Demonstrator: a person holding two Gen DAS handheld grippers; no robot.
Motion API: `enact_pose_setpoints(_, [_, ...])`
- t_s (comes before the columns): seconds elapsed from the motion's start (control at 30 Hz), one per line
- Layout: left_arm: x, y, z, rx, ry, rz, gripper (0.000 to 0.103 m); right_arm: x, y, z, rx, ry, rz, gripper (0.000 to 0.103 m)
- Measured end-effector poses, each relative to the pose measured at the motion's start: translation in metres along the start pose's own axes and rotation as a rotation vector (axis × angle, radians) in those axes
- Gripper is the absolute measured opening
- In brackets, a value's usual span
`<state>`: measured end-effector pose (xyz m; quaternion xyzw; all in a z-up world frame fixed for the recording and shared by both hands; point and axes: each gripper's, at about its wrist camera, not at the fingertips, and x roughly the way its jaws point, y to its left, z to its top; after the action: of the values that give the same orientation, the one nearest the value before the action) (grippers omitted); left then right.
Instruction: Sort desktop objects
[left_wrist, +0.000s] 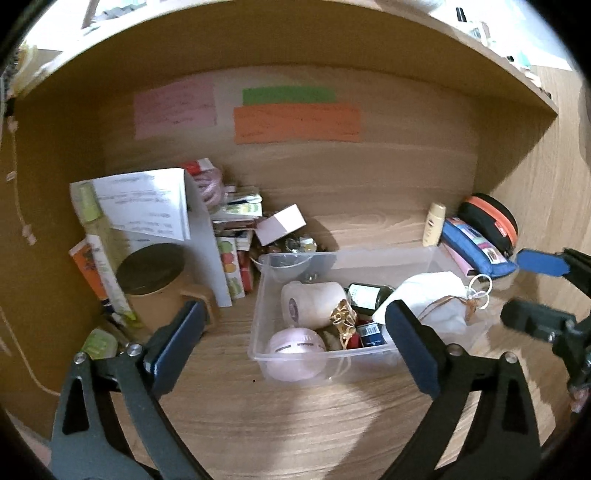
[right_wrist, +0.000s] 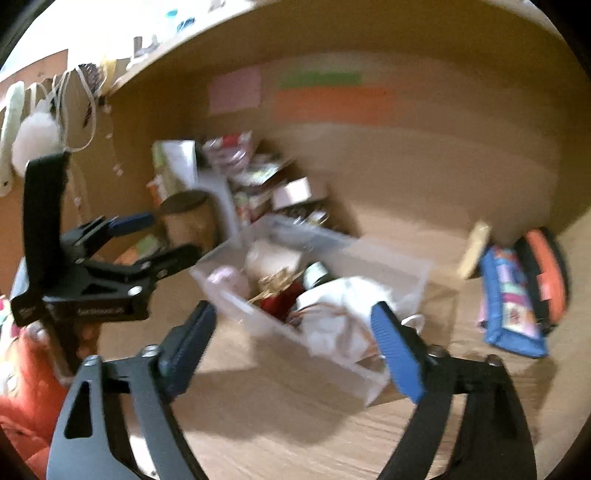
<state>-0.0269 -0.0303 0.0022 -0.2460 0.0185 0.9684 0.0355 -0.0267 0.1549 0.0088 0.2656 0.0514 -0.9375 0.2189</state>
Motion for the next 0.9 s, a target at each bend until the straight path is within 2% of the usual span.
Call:
enact_pose_setpoints(0.03, [-0.003,0.0,-0.001,-0.007,-0.003,0.007,0.101,-0.004,0.001,-0.001,0.008,-0.027,-0.045,0.091])
enact_pose_setpoints(0.2, [-0.019,-0.006,-0.007,-0.02,-0.025,0.053,0.102,-0.012,0.009,-0.007,0.025,-0.078,-0.148,0.098])
enact_pose_setpoints(0.4, [-0.031,-0.017,-0.017,-0.025,-0.033,0.078,0.102,-0.023,0.02,-0.018,0.039,-0.123,-0.202,0.1])
enact_pose_setpoints(0.9, [-0.046,-0.028,-0.029,-0.045,-0.046,0.049,0.102,-0.031,0.004,-0.031,0.14,-0.129,-0.201,0.103])
